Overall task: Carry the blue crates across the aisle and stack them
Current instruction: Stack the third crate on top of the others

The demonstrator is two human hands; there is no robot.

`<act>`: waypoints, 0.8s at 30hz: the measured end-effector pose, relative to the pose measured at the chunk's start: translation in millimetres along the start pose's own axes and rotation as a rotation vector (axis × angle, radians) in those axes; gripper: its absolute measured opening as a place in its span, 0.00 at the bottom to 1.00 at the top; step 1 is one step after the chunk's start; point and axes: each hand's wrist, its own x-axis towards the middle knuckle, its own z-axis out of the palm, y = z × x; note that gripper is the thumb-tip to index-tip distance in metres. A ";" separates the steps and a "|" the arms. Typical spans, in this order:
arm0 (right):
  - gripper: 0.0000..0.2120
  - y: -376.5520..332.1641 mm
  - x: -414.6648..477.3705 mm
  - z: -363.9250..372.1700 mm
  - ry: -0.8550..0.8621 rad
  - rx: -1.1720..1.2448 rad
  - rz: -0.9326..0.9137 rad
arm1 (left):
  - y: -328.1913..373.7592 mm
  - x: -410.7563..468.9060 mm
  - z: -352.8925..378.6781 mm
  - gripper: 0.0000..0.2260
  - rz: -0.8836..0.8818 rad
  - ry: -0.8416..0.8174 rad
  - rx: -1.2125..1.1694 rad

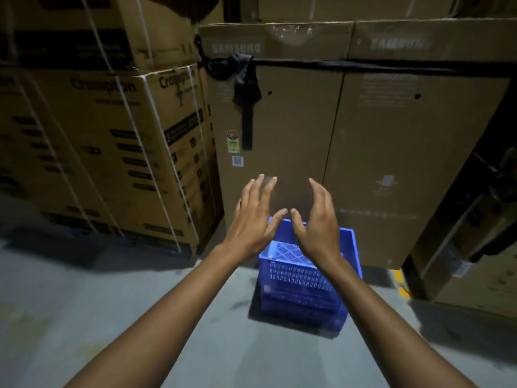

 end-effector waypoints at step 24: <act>0.25 -209.0 -319.4 -232.3 -0.034 0.301 -0.044 | 195.5 -403.9 -159.1 0.27 -0.155 0.219 0.056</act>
